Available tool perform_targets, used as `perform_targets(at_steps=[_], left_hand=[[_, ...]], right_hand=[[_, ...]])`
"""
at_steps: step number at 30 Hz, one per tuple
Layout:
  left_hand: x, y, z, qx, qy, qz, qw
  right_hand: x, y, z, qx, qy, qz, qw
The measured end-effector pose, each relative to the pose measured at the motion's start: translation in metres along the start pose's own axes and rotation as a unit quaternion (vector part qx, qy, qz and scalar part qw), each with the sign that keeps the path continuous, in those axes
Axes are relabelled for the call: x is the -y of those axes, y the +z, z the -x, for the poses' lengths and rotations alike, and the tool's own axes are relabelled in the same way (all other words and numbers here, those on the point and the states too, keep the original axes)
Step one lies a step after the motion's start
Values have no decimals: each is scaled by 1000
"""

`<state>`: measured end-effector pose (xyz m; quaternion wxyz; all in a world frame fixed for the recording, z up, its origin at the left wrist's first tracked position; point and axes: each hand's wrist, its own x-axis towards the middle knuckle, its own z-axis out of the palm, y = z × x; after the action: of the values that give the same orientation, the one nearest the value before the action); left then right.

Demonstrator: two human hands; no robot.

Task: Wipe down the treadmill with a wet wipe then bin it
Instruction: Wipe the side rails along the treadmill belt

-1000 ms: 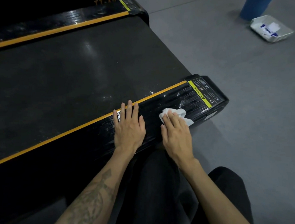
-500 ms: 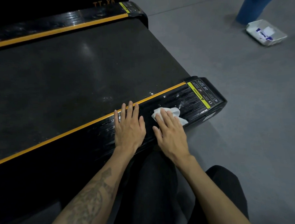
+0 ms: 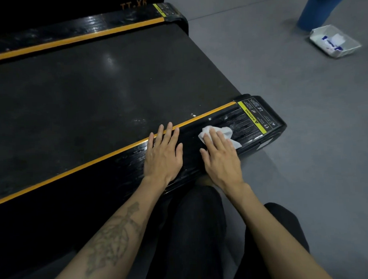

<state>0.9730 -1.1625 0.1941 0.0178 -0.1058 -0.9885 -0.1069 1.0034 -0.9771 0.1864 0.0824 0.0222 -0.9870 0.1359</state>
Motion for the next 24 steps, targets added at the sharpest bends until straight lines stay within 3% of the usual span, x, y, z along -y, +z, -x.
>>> perform_targets(at_steps=[7, 12, 19, 24], left_hand=[[-4, -1, -3, -6, -42, 1, 999], [-3, 0, -3, -3, -41, -6, 999], [-2, 0, -3, 1, -32, 1, 999], [-1, -1, -2, -9, -34, 8, 999]], right_hand=[[10, 4, -10, 23, -34, -10, 999], [10, 4, 1, 10, 22, -1, 1000], [13, 5, -15, 37, -32, 4, 999], [24, 10, 5, -13, 12, 0, 1000]])
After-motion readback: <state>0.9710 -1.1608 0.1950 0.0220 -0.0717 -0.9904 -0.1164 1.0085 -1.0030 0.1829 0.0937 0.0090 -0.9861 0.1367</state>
